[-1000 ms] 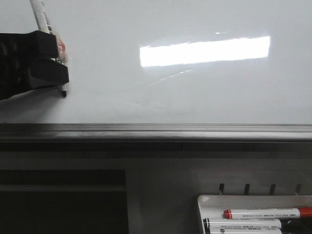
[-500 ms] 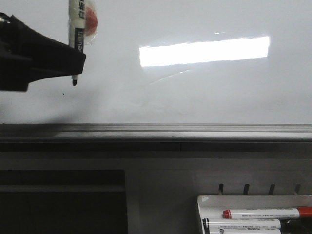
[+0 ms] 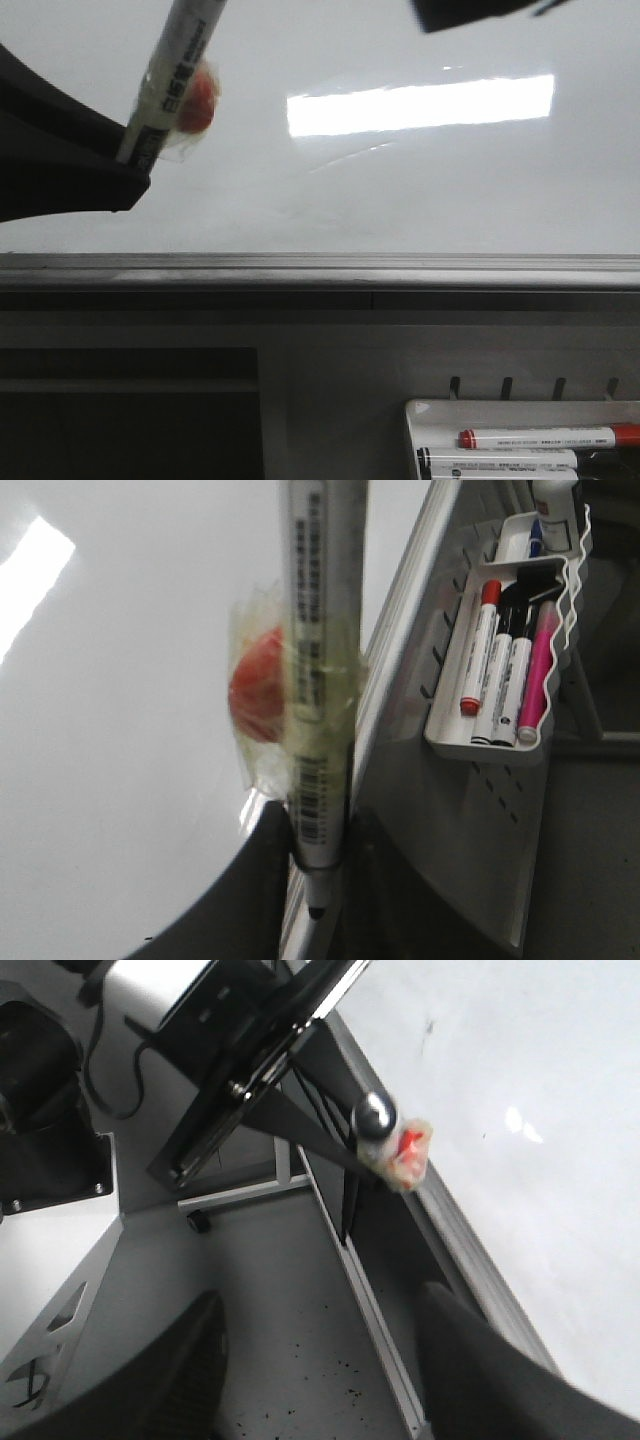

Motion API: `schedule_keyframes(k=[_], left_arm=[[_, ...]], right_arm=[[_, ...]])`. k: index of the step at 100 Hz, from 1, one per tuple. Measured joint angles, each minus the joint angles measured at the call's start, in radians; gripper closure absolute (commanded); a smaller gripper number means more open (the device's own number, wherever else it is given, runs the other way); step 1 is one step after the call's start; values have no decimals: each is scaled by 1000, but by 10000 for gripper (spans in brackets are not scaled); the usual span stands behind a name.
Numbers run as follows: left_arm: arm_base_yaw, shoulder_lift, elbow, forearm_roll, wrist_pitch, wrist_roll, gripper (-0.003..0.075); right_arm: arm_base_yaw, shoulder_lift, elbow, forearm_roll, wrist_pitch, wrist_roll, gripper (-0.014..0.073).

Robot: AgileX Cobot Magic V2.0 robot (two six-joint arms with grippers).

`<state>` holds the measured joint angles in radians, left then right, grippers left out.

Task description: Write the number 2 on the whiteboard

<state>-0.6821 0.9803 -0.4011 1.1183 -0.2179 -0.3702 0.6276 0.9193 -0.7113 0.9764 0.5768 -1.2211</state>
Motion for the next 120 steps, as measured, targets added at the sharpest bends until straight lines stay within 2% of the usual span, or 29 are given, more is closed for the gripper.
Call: schedule_keyframes(k=[31, 107, 114, 120], left_arm=[[-35, 0, 0, 7, 103, 0, 741], [-35, 0, 0, 7, 139, 0, 741], [-35, 0, 0, 7, 142, 0, 741], [-35, 0, 0, 7, 145, 0, 741]], right_arm=[[116, 198, -114, 1, -60, -6, 225], [177, 335, -157, -1, -216, -11, 227], [181, 344, -157, -1, -220, -13, 254], [184, 352, -157, -1, -220, -13, 339]])
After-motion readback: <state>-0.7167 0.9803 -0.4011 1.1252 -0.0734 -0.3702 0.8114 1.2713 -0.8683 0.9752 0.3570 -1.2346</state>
